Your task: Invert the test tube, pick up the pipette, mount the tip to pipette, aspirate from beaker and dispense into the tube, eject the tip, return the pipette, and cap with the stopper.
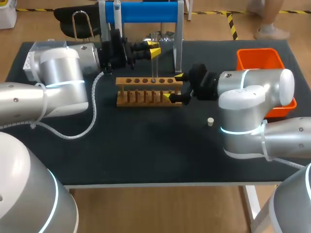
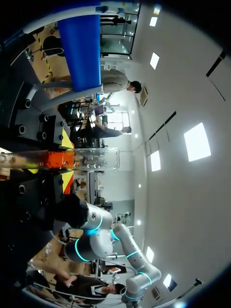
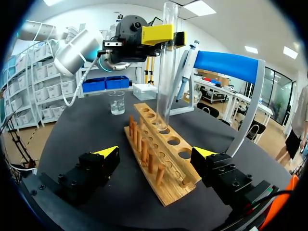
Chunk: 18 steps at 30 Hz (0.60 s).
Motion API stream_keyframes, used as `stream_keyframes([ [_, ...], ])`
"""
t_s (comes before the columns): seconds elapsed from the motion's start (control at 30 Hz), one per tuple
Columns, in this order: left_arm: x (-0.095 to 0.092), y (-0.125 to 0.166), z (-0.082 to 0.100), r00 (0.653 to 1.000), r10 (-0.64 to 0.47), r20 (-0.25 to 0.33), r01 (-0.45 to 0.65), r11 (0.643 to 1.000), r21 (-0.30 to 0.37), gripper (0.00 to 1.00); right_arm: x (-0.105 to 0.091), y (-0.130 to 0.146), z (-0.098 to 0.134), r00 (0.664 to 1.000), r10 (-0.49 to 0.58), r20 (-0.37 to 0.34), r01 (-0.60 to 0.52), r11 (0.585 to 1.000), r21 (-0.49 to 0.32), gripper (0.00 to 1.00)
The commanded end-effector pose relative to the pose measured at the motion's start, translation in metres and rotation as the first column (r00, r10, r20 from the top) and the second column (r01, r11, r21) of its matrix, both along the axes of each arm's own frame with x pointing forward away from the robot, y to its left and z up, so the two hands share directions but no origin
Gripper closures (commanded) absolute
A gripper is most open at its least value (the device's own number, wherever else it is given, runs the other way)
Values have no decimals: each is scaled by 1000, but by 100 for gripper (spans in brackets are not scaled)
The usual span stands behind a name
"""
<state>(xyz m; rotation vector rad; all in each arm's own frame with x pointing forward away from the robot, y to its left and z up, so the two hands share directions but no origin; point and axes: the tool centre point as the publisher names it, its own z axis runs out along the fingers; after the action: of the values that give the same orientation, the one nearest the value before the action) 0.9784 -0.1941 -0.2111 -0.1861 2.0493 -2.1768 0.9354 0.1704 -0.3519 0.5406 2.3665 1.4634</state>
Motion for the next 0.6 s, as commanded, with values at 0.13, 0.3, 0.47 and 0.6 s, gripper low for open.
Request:
stream_keyframes([
  [0.13, 7, 1, -6, 1000, -13, 2, 13, 1000, -6, 100, -1, 1, -1, 1000, -3, 2, 3, 1000, 1, 0],
  [0.3, 9, 2, -10, 1000, -13, 1, 13, 1000, -1, 100, -1, 1, -1, 1000, -3, 2, 3, 1000, 1, 0],
  [0.47, 10, 2, -14, 1000, -14, 0, 14, 1000, 3, 100, -1, 1, -1, 1000, -3, 2, 3, 1000, 1, 0],
  [0.6, 10, 2, -17, 1000, -15, 0, 15, 1000, 1, 100, -1, 1, -1, 1000, -3, 2, 3, 1000, 1, 0],
])
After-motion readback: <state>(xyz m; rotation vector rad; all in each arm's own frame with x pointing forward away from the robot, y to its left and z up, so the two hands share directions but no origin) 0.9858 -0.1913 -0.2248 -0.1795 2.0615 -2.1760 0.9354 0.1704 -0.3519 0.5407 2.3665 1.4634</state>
